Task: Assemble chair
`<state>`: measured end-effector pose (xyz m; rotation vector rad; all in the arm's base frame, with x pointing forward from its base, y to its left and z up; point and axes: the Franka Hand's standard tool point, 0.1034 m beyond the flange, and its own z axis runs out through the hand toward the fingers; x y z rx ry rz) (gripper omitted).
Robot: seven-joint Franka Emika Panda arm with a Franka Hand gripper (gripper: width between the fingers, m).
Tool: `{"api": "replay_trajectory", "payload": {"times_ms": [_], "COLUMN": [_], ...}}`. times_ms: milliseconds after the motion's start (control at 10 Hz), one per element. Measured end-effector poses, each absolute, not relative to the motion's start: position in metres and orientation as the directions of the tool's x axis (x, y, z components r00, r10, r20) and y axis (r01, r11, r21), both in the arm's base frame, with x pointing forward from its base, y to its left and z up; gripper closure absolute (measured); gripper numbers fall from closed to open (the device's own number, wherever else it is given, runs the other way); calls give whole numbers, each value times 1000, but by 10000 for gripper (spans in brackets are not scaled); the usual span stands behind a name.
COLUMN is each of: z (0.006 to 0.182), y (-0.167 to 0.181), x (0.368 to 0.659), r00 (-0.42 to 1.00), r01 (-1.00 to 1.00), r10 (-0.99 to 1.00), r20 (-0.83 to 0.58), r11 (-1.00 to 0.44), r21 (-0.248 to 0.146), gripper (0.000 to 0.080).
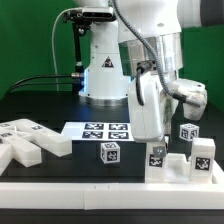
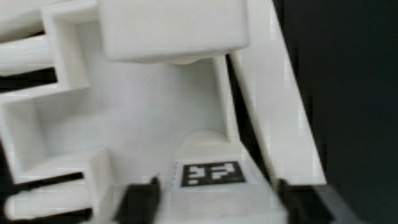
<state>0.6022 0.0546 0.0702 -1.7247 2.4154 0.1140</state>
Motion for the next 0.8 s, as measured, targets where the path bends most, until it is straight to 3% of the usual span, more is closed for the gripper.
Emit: {"api": "replay_trajectory", "payload": {"times_ms": [200,400,800], "z": [81,99,97], "y": [56,64,69], "x": [605,604,601], "r00": [-250,-130,-141], "r01": [-962,-988,-987], "r10": [-950,-969,-967], "r20": [-189,-210,-211], "r11": [265,144,154], "r21": [-59,-53,-45], "gripper": [182,160,151]}}
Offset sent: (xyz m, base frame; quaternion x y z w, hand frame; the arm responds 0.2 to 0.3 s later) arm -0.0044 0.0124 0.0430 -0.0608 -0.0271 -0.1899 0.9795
